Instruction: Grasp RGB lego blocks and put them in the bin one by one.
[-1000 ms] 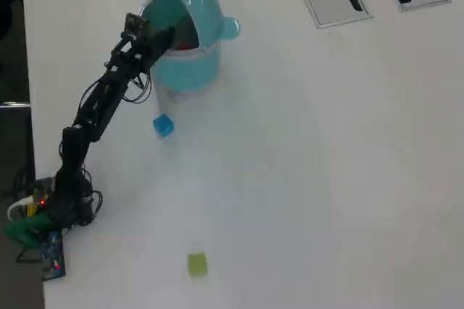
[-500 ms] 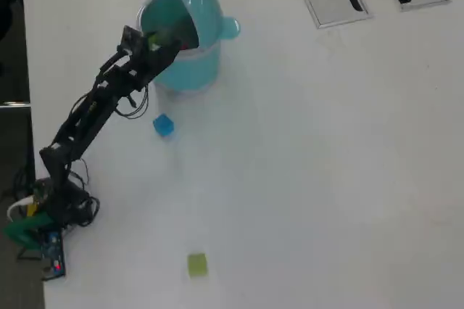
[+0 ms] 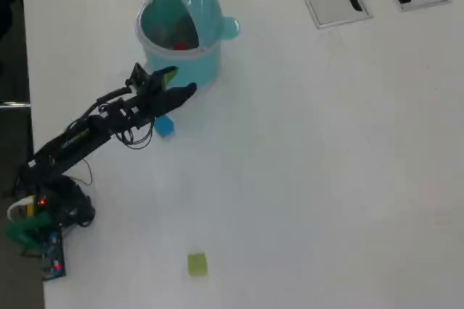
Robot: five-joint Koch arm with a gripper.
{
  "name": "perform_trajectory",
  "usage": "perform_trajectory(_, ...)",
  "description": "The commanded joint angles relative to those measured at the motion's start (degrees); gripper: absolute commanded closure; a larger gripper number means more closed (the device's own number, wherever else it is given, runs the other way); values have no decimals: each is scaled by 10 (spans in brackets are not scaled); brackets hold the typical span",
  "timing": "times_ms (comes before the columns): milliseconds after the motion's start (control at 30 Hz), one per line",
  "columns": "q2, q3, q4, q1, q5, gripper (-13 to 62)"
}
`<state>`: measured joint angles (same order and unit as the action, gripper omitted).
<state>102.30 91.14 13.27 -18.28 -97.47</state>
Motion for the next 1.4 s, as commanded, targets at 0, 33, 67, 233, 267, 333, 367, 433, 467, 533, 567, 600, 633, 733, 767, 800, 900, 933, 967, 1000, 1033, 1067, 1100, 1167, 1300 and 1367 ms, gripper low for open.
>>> perform_trajectory(0,32,-22,-70,30,-9,162)
perform_trajectory(33,35,-18,-70,46,-9,162)
perform_trajectory(67,38,-13,-70,57,-9,162)
perform_trajectory(233,40,4,-54,134,-5,154)
perform_trajectory(267,41,8,-53,149,-4,154)
perform_trajectory(333,40,18,-45,180,-4,154)
perform_trajectory(367,40,25,-45,198,-4,153)
perform_trajectory(433,42,44,-47,228,-4,149)
perform_trajectory(467,42,53,-46,243,-4,146)
perform_trajectory(533,42,63,-34,273,-3,145)
perform_trajectory(567,42,65,-11,285,-2,144)
perform_trajectory(600,42,67,6,295,-2,144)
perform_trajectory(633,40,71,9,304,-2,144)
perform_trajectory(733,32,85,11,327,-2,149)
perform_trajectory(767,28,88,14,335,-3,149)
perform_trajectory(800,24,92,15,344,-3,150)
perform_trajectory(900,14,103,31,366,-7,150)
perform_trajectory(933,9,106,38,372,-9,151)
perform_trajectory(967,6,113,37,381,-11,151)
perform_trajectory(1000,-7,118,35,392,-16,151)
perform_trajectory(1033,-15,126,34,401,-20,151)
perform_trajectory(1067,-19,137,33,410,-28,151)
perform_trajectory(1100,-24,150,32,417,-33,152)
perform_trajectory(1167,-47,162,25,443,-46,152)
perform_trajectory(1300,-115,152,8,503,-76,152)
perform_trajectory(1367,-149,137,-20,528,-93,152)
